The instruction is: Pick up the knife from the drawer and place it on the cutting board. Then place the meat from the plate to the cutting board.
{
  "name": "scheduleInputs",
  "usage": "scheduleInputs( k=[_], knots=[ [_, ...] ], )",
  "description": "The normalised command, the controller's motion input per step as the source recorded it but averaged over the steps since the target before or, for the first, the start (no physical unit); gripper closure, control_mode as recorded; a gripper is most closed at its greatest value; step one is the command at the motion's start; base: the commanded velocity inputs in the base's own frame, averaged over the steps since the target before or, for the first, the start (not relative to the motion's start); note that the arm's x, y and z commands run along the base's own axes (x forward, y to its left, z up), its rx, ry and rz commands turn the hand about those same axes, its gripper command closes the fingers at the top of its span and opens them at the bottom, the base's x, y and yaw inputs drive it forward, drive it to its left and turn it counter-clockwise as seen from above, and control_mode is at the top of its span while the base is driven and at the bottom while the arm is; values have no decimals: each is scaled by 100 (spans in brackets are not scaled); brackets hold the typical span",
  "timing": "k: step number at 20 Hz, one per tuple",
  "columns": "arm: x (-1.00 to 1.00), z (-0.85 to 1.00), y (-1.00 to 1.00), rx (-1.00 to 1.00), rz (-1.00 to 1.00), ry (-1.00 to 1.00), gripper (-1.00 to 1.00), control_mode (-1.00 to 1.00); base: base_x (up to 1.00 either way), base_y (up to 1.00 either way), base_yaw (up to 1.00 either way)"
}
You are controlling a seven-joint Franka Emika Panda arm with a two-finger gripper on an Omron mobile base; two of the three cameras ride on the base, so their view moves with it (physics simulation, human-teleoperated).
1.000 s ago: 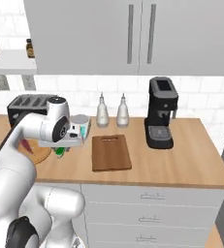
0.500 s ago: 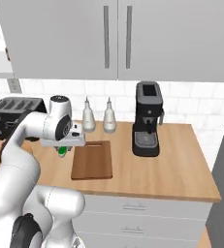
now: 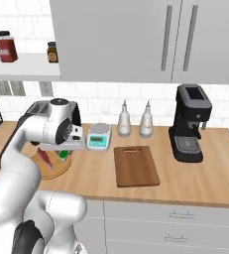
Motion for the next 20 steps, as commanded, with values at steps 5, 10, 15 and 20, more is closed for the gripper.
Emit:
scheduleInputs(
  k=[5,10,15,20],
  knots=[
    [0,0,0,0,0,0,100,100,56,-7,2],
    [0,0,0,0,0,0,100,100,13,-53,0],
    [0,0,0,0,0,0,100,100,0,-35,-2],
    [0,0,0,0,0,0,100,100,0,0,-1]
  ],
)
